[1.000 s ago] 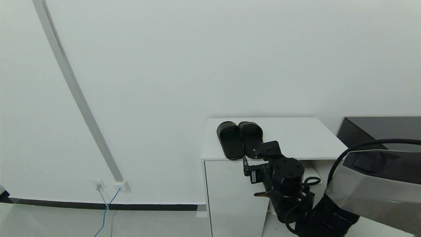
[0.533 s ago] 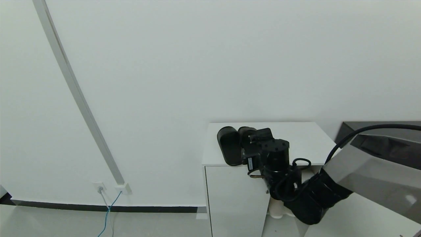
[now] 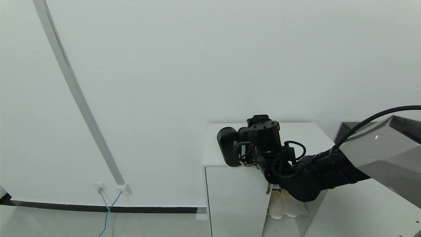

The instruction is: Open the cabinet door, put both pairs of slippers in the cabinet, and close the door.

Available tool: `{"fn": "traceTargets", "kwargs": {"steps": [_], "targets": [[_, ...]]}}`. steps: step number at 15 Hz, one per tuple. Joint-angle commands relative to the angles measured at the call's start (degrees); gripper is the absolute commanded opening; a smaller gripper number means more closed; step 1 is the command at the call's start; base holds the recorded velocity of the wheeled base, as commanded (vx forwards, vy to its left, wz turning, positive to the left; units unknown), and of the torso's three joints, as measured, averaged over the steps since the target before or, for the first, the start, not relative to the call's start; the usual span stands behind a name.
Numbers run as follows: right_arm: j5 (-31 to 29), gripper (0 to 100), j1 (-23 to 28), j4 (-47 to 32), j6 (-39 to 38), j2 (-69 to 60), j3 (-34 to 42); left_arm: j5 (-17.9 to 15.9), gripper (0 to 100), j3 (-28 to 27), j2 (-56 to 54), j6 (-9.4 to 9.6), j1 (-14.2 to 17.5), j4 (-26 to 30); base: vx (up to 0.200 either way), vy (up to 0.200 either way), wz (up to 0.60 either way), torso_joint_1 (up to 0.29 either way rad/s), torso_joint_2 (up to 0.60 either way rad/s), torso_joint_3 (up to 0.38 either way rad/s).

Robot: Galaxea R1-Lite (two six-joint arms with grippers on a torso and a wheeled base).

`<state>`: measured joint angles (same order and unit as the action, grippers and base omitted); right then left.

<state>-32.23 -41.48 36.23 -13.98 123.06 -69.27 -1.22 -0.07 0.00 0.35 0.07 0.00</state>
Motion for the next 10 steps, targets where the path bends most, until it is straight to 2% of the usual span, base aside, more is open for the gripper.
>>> {"fn": "traceTargets", "kwargs": {"steps": [1,2,7,10], "targets": [[-0.02,100,-0.44,0.16,-0.17,0.77,1.5,-0.01,0,-0.01,0.09,0.0,0.01,0.0,0.2,0.0,0.0,-0.012,-0.02,0.012],[-0.02,100,-0.88,0.16,-0.34,0.86,2.82,-0.01,0,0.07,0.09,-0.09,0.01,0.0,0.2,0.0,0.0,-0.002,-0.01,0.002],[-0.02,100,-1.14,0.07,-1.66,2.8,4.05,-0.01,0,0.07,0.09,-0.09,0.01,0.0,0.0,0.0,0.0,0.0,0.0,0.0],[0.15,100,-0.97,0.77,-1.84,6.84,1.94,-0.01,0,-0.01,0.0,-0.09,0.01,0.0,0.0,0.0,0.0,0.0,0.0,0.0]]}}
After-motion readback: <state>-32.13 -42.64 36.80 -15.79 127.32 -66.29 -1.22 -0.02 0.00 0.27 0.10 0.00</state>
